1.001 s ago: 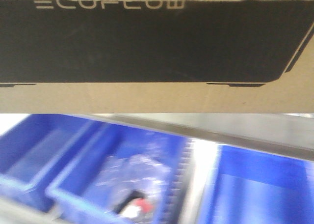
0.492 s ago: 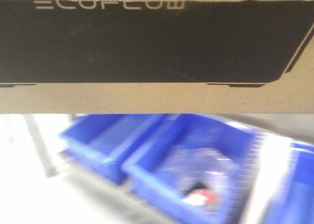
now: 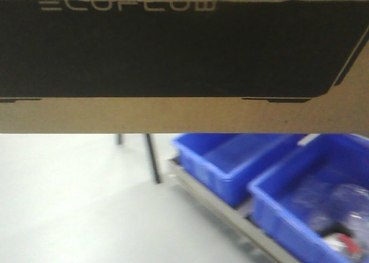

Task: Grab box from left shelf to table start
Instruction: 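Hold the box with both grippers while backing away from the shelf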

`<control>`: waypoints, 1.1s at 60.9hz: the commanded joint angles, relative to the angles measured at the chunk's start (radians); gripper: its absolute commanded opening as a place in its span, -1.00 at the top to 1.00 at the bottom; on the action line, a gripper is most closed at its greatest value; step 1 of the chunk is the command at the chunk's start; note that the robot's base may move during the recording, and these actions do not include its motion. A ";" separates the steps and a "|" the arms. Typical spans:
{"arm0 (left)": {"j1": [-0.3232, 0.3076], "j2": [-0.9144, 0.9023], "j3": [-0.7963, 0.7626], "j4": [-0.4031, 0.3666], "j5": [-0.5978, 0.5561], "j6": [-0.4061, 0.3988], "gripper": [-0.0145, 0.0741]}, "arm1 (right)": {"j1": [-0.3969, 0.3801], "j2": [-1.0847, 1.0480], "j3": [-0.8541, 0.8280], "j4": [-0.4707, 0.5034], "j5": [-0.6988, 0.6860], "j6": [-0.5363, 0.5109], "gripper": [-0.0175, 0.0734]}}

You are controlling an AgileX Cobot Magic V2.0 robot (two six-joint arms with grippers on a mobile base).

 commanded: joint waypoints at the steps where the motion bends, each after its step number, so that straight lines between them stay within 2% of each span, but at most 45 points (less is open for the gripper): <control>1: -0.006 -0.018 -0.045 -0.015 -0.199 -0.031 0.87 | -0.008 0.004 -0.029 -0.104 -0.089 0.002 0.58; 67: -0.006 -0.018 -0.045 -0.061 -0.182 -0.031 0.87 | -0.008 0.004 -0.029 -0.104 -0.089 0.002 0.58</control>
